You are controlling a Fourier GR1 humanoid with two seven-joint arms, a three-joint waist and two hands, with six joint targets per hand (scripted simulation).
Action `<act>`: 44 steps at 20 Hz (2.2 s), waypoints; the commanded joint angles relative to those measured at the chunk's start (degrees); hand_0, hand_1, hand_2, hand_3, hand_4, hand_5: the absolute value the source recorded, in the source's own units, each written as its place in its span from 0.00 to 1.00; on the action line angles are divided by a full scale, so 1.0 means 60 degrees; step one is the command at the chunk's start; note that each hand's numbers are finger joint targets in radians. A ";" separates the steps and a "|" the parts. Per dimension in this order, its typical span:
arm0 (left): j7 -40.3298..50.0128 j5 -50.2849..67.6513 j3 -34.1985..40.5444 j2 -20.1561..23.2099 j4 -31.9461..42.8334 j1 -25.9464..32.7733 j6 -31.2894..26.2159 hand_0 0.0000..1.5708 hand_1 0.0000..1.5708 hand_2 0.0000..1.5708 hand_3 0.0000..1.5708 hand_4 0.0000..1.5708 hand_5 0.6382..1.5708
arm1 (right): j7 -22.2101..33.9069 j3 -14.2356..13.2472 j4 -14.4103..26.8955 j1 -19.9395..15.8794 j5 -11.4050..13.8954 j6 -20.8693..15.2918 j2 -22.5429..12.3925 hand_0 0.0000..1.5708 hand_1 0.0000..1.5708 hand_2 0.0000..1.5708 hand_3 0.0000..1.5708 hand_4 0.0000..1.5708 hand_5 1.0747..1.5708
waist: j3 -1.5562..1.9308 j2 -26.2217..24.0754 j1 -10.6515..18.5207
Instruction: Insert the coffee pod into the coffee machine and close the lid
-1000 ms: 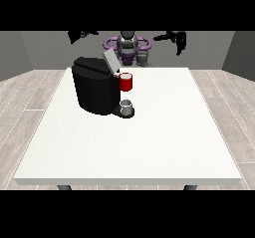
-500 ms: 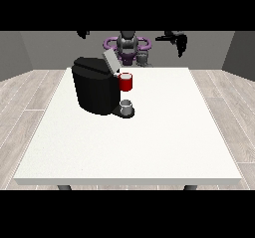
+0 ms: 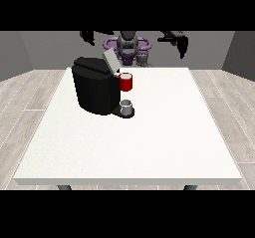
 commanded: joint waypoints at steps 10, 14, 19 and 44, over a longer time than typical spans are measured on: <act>0.0365 0.0423 -0.0871 0.0062 -0.2075 0.0885 0.0348 0.00 0.00 0.00 0.00 0.00 1.00 | -0.0907 -0.0654 0.2245 -0.1722 0.0011 0.0049 0.0031 0.00 0.00 0.00 0.00 0.00 1.00 | 0.0000 0.1467 0.0254; 0.0032 0.0443 -0.0797 0.0147 -0.1999 0.1250 0.0794 0.00 0.00 0.00 0.00 0.00 1.00 | -0.0396 -0.0205 0.2085 -0.1805 0.0232 0.0097 0.0266 0.00 0.00 0.00 0.00 0.00 1.00 | -0.0003 0.1335 -0.0290; 0.0611 0.0709 -0.0915 0.0223 -0.2638 0.1339 0.0993 0.00 0.00 0.00 0.00 0.00 1.00 | -0.0578 -0.0423 0.2708 -0.2349 0.0255 0.0670 -0.0211 0.00 0.00 0.00 0.00 0.00 1.00 | -0.0002 0.1377 -0.0264; 0.0357 0.0830 -0.1126 0.0663 -0.2411 0.0909 0.1269 0.00 0.00 0.00 0.00 0.09 1.00 | -0.0709 0.0139 0.3814 -0.4306 0.1267 -0.0030 0.0534 0.00 0.00 0.00 0.00 0.14 1.00 | -0.0005 0.2053 0.0009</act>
